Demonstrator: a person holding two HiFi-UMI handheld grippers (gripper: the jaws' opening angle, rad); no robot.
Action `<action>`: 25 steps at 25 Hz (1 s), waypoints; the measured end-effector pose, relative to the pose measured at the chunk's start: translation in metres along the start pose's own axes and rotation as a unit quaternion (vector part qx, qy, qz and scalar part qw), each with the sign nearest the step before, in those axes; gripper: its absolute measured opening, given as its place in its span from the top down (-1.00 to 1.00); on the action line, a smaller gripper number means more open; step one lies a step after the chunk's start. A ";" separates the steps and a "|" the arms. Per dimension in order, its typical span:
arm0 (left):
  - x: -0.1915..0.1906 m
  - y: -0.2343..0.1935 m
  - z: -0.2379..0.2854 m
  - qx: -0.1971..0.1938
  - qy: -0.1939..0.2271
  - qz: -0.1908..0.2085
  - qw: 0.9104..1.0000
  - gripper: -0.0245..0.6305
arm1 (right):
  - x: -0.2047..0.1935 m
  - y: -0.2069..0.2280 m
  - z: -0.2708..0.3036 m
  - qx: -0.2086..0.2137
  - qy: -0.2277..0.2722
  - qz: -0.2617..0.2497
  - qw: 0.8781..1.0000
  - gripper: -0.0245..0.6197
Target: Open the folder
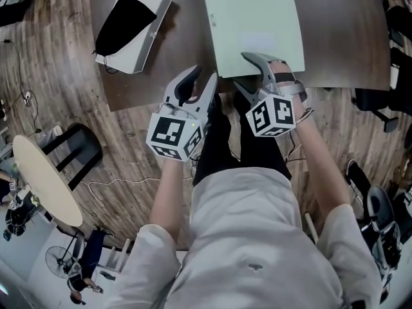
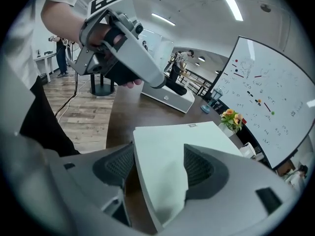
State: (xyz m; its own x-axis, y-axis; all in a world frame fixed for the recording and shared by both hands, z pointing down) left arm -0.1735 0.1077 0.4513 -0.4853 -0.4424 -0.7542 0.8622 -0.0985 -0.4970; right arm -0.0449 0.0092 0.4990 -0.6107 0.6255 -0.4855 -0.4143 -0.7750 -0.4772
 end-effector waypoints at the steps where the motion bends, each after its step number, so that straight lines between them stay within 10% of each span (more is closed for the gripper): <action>1: -0.001 0.000 0.001 0.000 -0.002 0.001 1.000 0.58 | -0.001 0.000 0.001 0.000 0.000 -0.002 1.000 -0.04; 25: -0.008 -0.005 0.005 0.004 -0.016 -0.002 1.000 0.58 | -0.005 0.001 0.008 0.017 0.005 0.015 1.000 0.09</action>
State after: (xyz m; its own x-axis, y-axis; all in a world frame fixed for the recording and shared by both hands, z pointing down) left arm -0.1735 0.1076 0.4620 -0.4844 -0.4707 -0.7374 0.8612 -0.1078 -0.4968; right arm -0.0478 0.0043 0.5069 -0.6167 0.6033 -0.5057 -0.4193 -0.7954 -0.4376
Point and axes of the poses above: the fingertips, and each gripper's own axes: z forward along the fingers, y to its right, x out of its top, the point moved 9 cm from there along -z, backward along the fingers, and after that the axes turned 11 degrees about -z, right-handed, at the moved point
